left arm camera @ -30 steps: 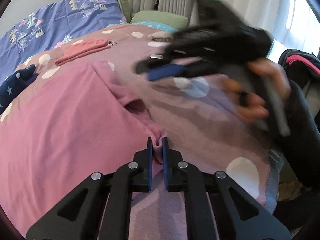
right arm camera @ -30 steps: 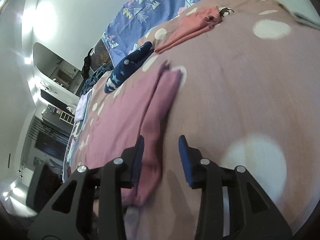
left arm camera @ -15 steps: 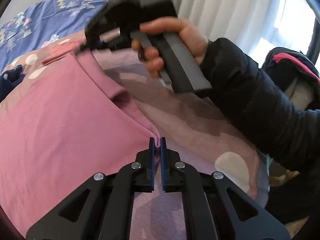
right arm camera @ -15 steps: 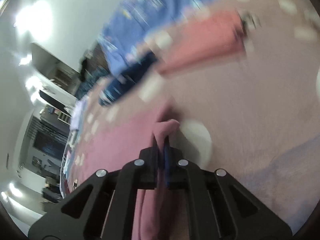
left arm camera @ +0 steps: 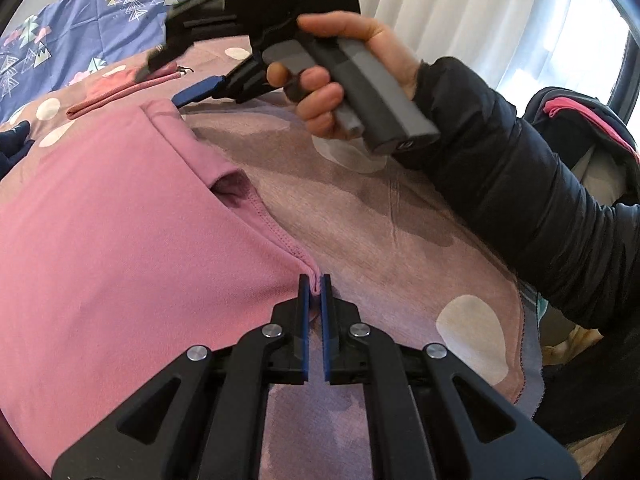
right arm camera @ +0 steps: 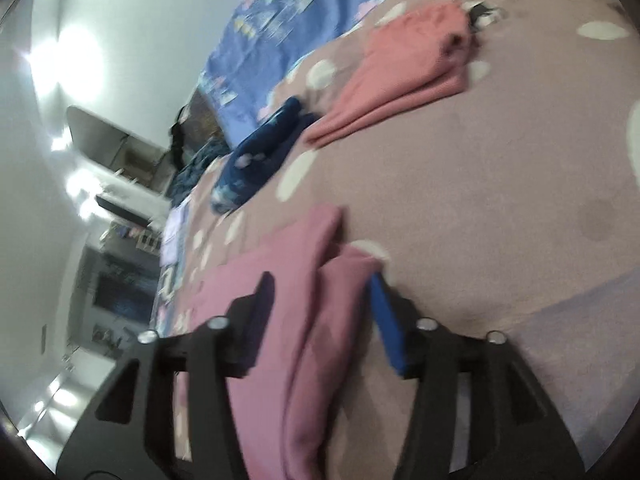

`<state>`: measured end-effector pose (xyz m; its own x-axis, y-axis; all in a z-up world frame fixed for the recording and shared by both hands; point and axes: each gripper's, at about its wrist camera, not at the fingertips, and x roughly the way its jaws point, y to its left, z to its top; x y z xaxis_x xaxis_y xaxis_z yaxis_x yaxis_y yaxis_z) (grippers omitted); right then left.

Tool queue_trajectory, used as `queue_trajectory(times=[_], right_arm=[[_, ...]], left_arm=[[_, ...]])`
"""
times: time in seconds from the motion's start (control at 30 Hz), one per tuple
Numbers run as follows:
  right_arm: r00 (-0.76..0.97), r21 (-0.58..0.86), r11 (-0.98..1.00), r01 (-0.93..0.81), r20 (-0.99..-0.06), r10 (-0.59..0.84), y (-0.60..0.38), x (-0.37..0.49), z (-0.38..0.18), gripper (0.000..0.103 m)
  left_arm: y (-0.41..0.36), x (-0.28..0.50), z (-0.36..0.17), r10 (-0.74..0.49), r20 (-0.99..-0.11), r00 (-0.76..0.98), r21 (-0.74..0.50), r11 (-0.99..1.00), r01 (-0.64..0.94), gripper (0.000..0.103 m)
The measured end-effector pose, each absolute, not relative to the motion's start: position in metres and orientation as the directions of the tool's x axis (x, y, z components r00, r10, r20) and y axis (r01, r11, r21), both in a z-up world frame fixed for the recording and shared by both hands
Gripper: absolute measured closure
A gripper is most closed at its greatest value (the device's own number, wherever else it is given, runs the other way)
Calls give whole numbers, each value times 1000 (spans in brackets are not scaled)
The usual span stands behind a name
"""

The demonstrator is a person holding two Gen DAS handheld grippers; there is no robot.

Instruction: Fold small clothes

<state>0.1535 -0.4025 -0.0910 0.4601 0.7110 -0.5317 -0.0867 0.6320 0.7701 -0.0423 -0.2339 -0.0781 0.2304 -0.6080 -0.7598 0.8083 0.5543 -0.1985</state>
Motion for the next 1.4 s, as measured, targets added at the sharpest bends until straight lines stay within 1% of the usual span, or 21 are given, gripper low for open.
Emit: queue_trajectory(times=[0.07,0.1,0.13,0.17,0.2,0.33,0.4,0.43,0.5,0.53,0.6,0.63,0.7,0.77,0.87,0.97,1.03,1.13,1.27,1.33,1.4], right_arm=[[435,761,643,-84,-553,711,-397,159,-91,46],[426,739,669,-84,-580,694,-391,161,-92,53],[418,703,706,-85,-618,665,-383,165,-93,63],[419,679,730,-83,-641,644,-378,167,-92,94],[419,664,743,-79,-655,630,-375,169,-93,96],[552,546,823,-156,-643,532,-360,157,-65,98],[547,491,857,-158,-679,490,-356,162,-74,98],[523,491,861,-135,-703,483,-357,169,-90,98],[529,550,827,-118,-670,521,-367,168,-103,98],[545,577,809,-111,-645,536,-373,165,-101,95],[594,560,826,-60,-645,480,-382,158,-90,78],[629,518,855,-24,-657,416,-386,150,-82,78],[646,518,853,-57,-632,427,-389,135,-70,89],[632,569,811,-137,-580,514,-386,110,-62,89],[607,518,815,-262,-568,556,-367,65,-55,89],[534,481,833,-274,-644,548,-343,39,-77,90],[532,399,884,-244,-707,466,-333,26,-97,94],[578,372,903,-215,-697,425,-328,13,-95,94],[617,312,932,-183,-702,356,-318,-2,-89,88],[625,256,951,-171,-718,305,-310,-5,-87,86],[630,218,964,-150,-730,263,-306,-8,-81,83]], left_arm=[[-233,-43,-78,-609,-760,228,-203,555,807,99],[-233,-43,-79,-608,-761,228,-202,555,807,99],[-234,-43,-79,-605,-763,229,-199,556,807,99],[-234,-43,-79,-603,-764,230,-196,555,808,99],[-234,-44,-79,-603,-764,231,-194,555,809,99],[-235,-46,-80,-605,-763,227,-185,541,820,99],[-236,-44,-83,-603,-768,218,-195,543,817,99],[-236,-42,-85,-605,-768,211,-205,543,814,99],[-235,-41,-87,-608,-767,205,-212,542,813,99],[-235,-42,-86,-610,-765,205,-210,538,816,99],[-234,-42,-85,-614,-763,201,-210,530,822,99],[-234,-42,-85,-616,-762,200,-211,529,822,99],[-232,-41,-85,-621,-759,196,-220,527,821,99],[-229,-38,-86,-630,-753,188,-234,525,818,99],[-225,-37,-86,-641,-746,182,-249,522,816,96],[-220,-38,-83,-649,-739,182,-263,526,809,89],[-212,-42,-80,-648,-738,190,-262,535,803,81],[-191,-48,-77,-638,-737,225,-258,572,779,70],[-138,-54,-68,-631,-709,314,-275,658,701,65],[-98,-59,-61,-605,-690,397,-270,724,635,54],[-53,-61,-50,-562,-670,485,-262,791,553,54]])
